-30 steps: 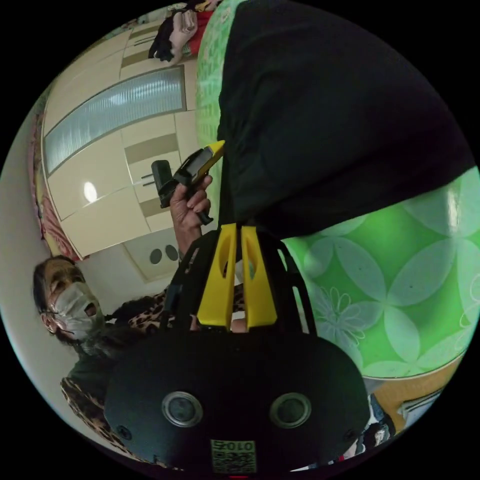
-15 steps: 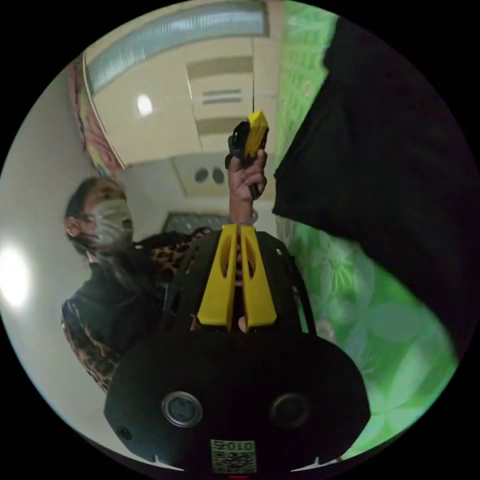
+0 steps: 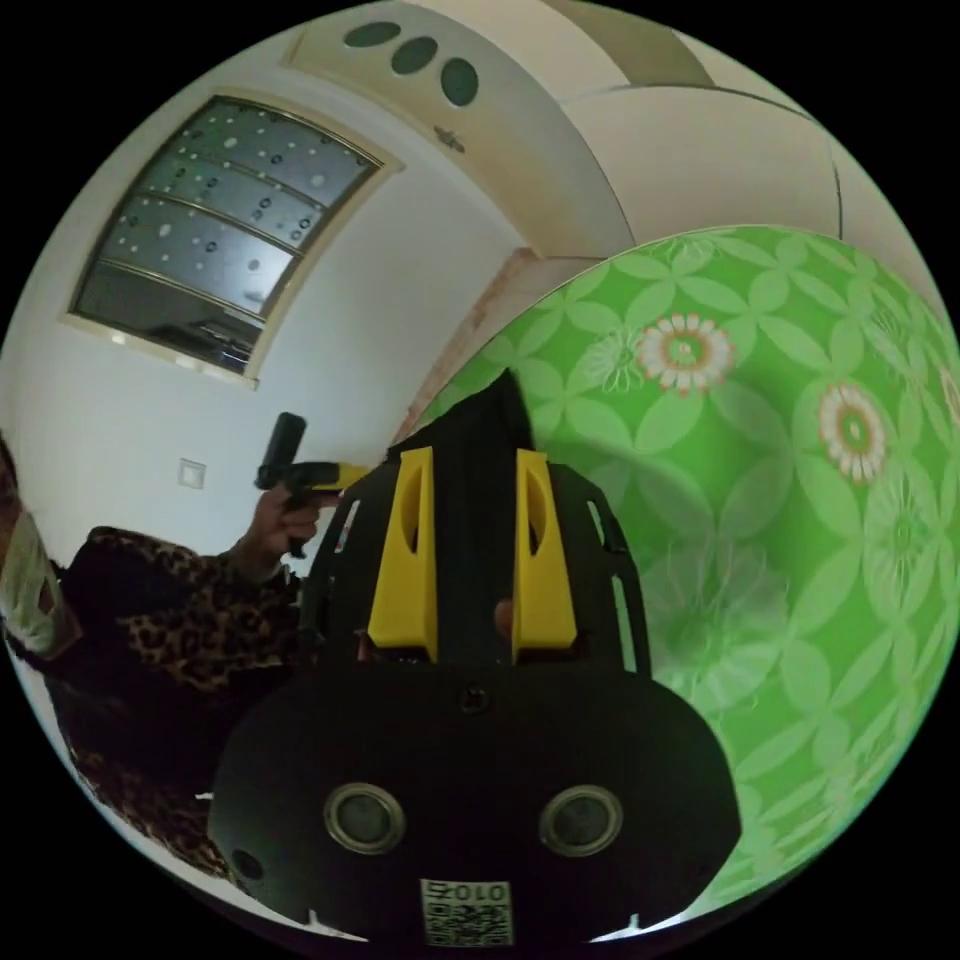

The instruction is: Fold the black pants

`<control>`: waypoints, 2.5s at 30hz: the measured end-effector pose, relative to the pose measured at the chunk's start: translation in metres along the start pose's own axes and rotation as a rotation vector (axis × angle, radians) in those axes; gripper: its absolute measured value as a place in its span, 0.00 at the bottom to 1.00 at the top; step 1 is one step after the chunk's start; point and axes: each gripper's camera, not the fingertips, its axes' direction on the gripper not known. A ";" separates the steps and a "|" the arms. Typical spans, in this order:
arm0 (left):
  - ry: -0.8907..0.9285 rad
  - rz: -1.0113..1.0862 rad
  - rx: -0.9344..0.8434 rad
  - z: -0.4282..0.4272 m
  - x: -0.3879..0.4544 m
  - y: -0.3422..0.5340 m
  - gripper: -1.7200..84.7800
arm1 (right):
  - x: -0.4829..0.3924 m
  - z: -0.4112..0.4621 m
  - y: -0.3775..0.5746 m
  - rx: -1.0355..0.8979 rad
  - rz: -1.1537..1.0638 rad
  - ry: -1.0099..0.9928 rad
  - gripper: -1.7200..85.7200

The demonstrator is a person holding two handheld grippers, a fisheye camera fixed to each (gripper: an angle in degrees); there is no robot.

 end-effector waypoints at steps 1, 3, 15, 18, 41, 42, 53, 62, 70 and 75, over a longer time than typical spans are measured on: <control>0.000 0.005 0.001 0.000 -0.001 -0.001 0.09 | 0.004 0.017 -0.022 -0.040 -0.004 0.049 0.16; -0.012 0.038 0.008 -0.001 -0.002 -0.003 0.10 | 0.008 0.040 -0.047 -0.102 -0.025 0.117 0.16; 0.048 0.114 0.059 -0.023 -0.013 0.017 0.12 | 0.046 0.126 -0.126 -0.209 -0.245 -0.111 0.14; 0.082 0.126 0.064 -0.036 -0.024 0.026 0.12 | 0.052 0.151 -0.149 -0.259 -0.294 -0.168 0.11; 0.040 0.315 0.054 -0.051 0.005 0.018 0.02 | 0.111 0.170 -0.241 -0.199 -0.319 -0.357 0.06; 0.046 0.348 0.060 -0.057 0.016 0.020 0.02 | 0.111 0.168 -0.241 -0.187 -0.323 -0.362 0.06; 0.327 0.289 0.018 -0.058 0.016 0.037 0.07 | 0.105 0.119 -0.239 -0.021 -0.364 -0.392 0.06; 0.574 0.244 0.025 -0.039 -0.019 0.028 0.16 | 0.061 0.105 -0.274 -0.138 -0.486 -0.359 0.06; 0.810 0.460 0.074 -0.039 0.002 0.018 0.16 | 0.056 0.111 -0.304 -0.237 -0.454 -0.262 0.06; 0.735 0.558 0.070 -0.055 0.027 0.024 0.08 | 0.069 0.091 -0.310 -0.193 -0.404 -0.212 0.06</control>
